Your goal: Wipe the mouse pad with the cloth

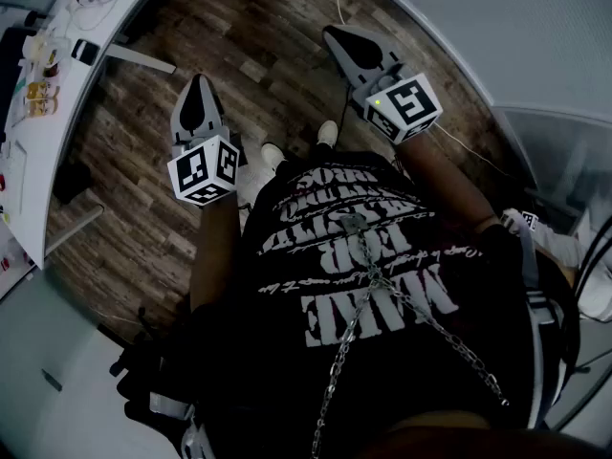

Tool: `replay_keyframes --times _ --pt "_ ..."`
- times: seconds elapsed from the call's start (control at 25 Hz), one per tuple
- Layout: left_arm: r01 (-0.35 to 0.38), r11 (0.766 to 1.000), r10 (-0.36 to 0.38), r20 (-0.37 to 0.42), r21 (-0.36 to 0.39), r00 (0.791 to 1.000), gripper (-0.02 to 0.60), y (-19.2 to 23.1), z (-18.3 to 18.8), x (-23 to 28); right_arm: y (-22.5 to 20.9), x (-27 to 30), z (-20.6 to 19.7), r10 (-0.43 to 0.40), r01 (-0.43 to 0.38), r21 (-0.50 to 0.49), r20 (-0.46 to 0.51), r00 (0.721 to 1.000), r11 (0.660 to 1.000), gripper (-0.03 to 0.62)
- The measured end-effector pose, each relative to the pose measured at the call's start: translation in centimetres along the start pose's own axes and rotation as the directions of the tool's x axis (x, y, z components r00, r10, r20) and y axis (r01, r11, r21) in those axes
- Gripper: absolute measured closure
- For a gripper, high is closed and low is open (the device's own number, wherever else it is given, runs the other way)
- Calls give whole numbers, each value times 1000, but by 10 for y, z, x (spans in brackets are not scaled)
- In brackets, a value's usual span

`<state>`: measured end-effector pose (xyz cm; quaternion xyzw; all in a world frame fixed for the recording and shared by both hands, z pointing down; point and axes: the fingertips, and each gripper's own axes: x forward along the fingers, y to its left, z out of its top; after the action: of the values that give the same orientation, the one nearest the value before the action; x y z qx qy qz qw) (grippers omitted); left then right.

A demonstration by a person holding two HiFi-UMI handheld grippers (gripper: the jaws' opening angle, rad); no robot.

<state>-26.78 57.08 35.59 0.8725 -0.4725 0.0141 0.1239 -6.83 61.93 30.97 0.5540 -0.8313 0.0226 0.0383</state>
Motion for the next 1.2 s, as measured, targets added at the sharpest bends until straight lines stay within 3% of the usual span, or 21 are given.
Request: replay_keyframes --times 0.48,0.96,1.2 --pt "40 999 -41 16 32 999 581 -15 8 4 -1 -1 1 8 -8 21 -4 1000 1000 594" --pt "48 998 -49 22 32 999 581 -68 3 41 -62 -24 -2 11 -11 48 -10 1000 999 594" --pt "4 999 -5 32 41 999 581 -71 2 54 -93 -21 -9 17 -16 69 -15 1000 997 594"
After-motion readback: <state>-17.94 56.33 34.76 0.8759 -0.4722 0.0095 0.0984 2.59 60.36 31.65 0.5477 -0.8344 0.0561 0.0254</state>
